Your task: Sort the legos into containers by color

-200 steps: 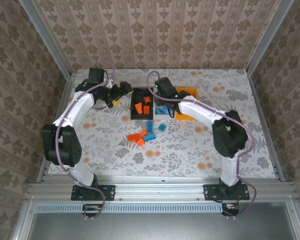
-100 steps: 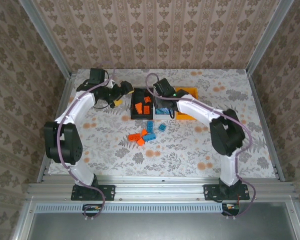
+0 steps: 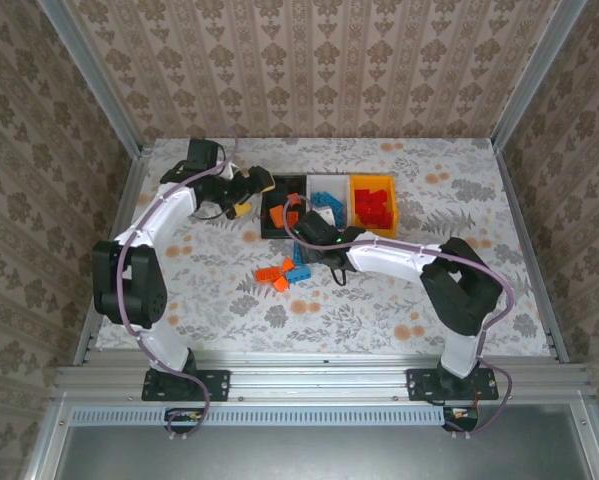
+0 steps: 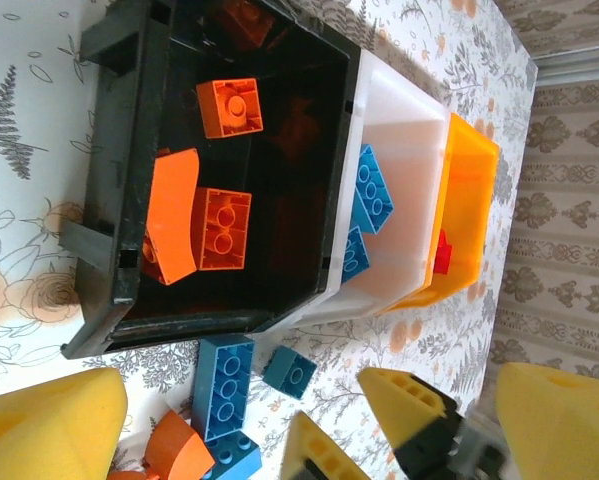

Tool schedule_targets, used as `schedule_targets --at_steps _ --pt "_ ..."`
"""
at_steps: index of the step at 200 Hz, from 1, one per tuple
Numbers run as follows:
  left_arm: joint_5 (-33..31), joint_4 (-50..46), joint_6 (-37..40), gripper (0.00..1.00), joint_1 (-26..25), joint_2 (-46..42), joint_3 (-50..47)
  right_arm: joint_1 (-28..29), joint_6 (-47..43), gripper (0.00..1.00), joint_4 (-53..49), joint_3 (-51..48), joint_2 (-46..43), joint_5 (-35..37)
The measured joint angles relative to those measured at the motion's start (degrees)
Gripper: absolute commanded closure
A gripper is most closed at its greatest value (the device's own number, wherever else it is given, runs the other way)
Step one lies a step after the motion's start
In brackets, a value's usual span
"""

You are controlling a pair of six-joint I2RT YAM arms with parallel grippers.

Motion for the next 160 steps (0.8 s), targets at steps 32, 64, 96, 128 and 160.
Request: schedule_targets --at_steps 32,64,96,128,160 --pt "0.0 -0.02 0.02 0.04 -0.26 0.0 0.0 -0.28 1.68 0.26 -0.92 1.29 3.19 0.0" --pt "0.0 -0.02 0.02 0.04 -0.26 0.0 0.0 -0.46 4.7 0.27 -0.92 1.95 6.01 0.94" --pt "0.0 -0.02 0.0 0.04 -0.26 0.0 0.0 -0.46 7.93 0.32 -0.55 2.03 8.22 2.91" --pt "0.0 -0.02 0.0 0.03 -0.26 0.0 0.0 -0.48 9.31 0.45 0.68 2.03 9.31 3.39" --pt "0.0 -0.02 0.0 0.04 -0.31 0.0 0.0 -0.57 9.86 0.6 2.82 0.98 8.98 3.65"
